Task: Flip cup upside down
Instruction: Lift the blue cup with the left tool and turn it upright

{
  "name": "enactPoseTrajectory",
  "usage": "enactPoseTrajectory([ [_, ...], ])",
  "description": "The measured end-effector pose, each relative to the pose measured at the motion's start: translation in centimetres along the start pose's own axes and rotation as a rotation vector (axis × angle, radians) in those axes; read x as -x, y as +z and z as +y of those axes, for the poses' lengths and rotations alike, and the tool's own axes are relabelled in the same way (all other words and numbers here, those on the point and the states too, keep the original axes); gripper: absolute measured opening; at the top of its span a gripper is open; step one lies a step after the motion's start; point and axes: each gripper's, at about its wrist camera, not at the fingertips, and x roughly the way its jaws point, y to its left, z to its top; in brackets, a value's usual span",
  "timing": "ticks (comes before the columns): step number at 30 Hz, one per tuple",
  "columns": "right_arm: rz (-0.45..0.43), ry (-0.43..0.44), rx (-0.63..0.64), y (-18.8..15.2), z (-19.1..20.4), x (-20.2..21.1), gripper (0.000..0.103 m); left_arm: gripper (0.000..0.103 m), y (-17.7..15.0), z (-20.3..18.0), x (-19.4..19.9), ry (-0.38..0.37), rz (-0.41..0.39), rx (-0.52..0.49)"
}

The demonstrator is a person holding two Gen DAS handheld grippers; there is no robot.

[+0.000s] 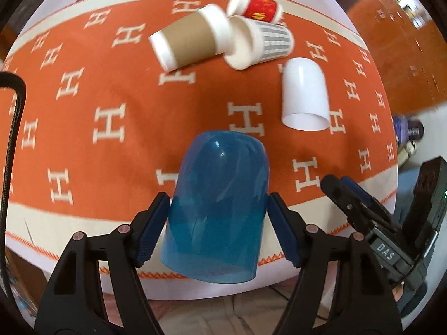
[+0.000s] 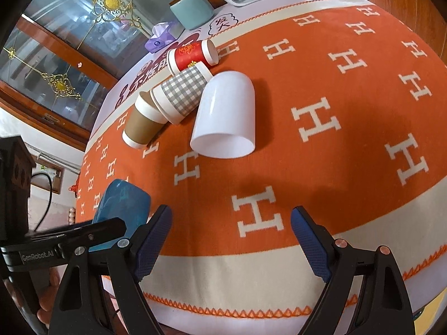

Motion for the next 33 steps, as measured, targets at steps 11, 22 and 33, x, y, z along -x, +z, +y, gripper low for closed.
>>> enactPoseTrajectory([
  [11, 0.023, -0.013, 0.005, -0.8, -0.5, -0.4, 0.088, 0.070, -1.4, 1.7, -3.5, -0.053, -0.008, 0.188],
  [22, 0.036, -0.023, 0.009, -1.1, -0.6, -0.6, 0.088, 0.080, -1.8, 1.9, -5.3, -0.097, 0.083, 0.191],
  [33, 0.044, -0.029, 0.012, -1.3, -0.6, -0.7, 0.088, 0.082, -1.7, 2.5, -3.5, -0.125, 0.071, 0.140],
])
